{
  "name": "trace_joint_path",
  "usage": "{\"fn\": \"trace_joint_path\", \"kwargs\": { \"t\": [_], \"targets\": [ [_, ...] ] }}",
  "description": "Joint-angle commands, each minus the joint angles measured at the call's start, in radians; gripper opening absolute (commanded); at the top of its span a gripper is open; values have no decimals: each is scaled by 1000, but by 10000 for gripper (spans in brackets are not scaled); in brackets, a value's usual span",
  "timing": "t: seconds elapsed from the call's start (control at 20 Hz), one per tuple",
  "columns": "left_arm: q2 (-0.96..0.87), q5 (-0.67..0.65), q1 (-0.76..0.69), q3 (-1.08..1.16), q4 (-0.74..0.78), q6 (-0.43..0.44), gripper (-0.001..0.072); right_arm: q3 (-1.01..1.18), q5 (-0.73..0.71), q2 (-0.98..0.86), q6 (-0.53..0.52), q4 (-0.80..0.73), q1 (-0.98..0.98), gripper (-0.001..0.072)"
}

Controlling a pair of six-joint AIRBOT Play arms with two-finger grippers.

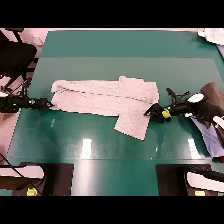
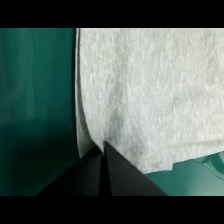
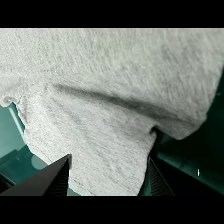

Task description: Fold the shirts.

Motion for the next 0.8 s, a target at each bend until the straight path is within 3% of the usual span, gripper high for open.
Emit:
{"fn": "trace_joint_path", "kwargs": {
  "t": [0.0,0.45,0.5,0.55,0.6,0.65,0.75],
  "targets": [
    [1,-5,0,1,2,-2,28,0,-11,-1,5,-1,2,545],
    [1,-8,0,1,1,-1,27,-1,2,-1,30,-2,7,543],
    [1,-8,0,1,0,-1,27,-1,-7,-1,32,-2,11,442],
    [1,-10,0,1,-3,-2,27,0,-7,-6,32,2,21,292],
    [1,-14,0,1,-3,-1,26,0,-3,-19,32,7,33,211],
    [1,-22,0,1,-3,-1,26,0,4,-37,32,7,47,207],
    [1,-35,0,1,-2,-1,25,0,9,-68,32,9,79,15]
  ]
}}
